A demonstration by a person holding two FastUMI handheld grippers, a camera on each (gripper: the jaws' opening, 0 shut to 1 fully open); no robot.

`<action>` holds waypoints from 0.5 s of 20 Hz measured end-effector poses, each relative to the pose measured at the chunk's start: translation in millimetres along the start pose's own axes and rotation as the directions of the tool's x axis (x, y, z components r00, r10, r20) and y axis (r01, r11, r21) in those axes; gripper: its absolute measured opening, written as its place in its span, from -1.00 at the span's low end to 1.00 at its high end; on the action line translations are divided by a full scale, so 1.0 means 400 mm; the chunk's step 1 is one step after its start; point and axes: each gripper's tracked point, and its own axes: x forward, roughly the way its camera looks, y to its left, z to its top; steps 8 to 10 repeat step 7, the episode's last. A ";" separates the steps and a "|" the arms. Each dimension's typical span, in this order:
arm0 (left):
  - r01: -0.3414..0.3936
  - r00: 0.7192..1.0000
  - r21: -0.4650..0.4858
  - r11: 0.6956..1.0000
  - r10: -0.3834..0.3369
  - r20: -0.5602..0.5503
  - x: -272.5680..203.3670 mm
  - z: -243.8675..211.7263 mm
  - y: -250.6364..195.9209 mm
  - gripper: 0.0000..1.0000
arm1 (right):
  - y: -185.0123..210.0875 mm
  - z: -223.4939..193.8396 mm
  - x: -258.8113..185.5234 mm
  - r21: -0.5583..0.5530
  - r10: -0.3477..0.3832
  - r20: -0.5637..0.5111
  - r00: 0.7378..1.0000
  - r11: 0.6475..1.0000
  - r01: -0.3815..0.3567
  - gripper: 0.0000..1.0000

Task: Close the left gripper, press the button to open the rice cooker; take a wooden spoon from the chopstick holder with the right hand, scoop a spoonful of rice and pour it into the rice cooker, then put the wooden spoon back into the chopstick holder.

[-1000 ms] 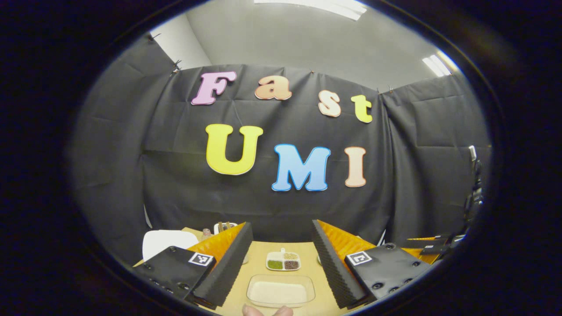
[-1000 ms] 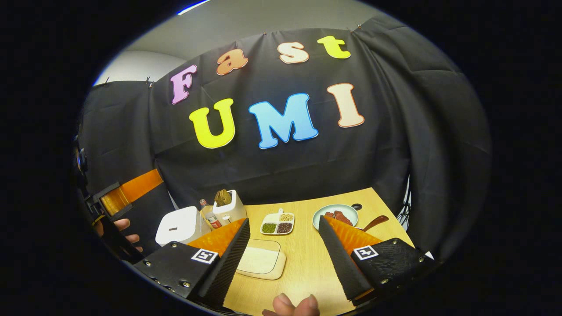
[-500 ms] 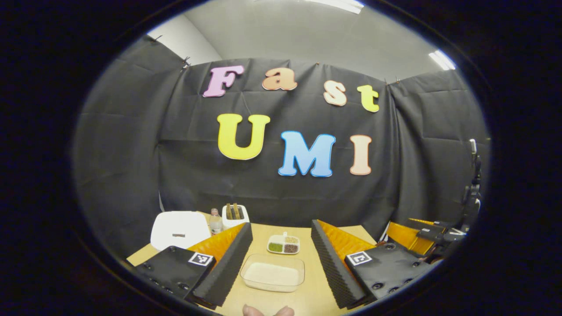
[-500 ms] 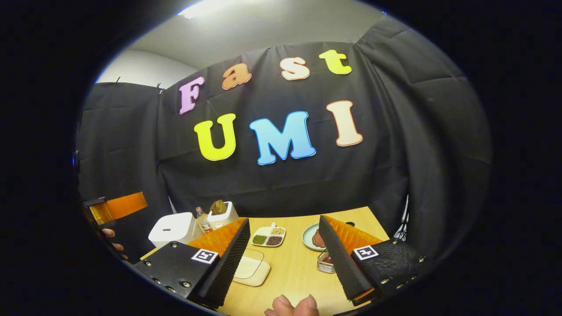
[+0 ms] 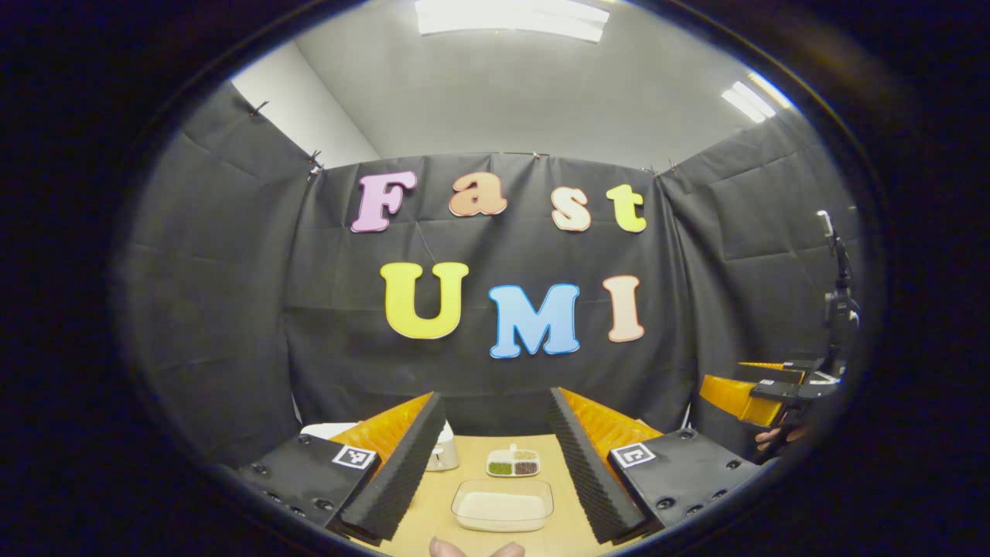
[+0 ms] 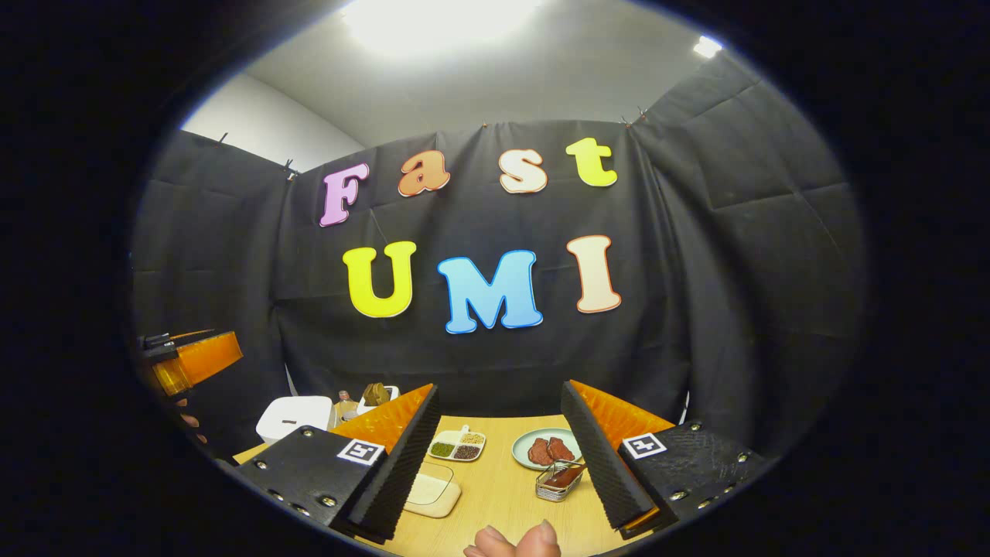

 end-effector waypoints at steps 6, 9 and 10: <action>0.027 0.999 -0.061 0.998 -0.028 -0.026 -0.051 0.028 0.048 0.86 | -0.002 0.080 -0.092 -0.028 -0.098 -0.021 0.995 0.995 0.098 0.92; 0.032 0.999 -0.090 0.995 -0.033 -0.016 -0.045 0.070 0.051 0.86 | 0.010 0.106 -0.106 -0.031 -0.099 -0.032 0.995 0.995 0.098 0.92; 0.032 0.999 -0.090 0.995 -0.033 -0.016 -0.045 0.070 0.051 0.86 | 0.010 0.106 -0.106 -0.031 -0.099 -0.032 0.995 0.995 0.098 0.92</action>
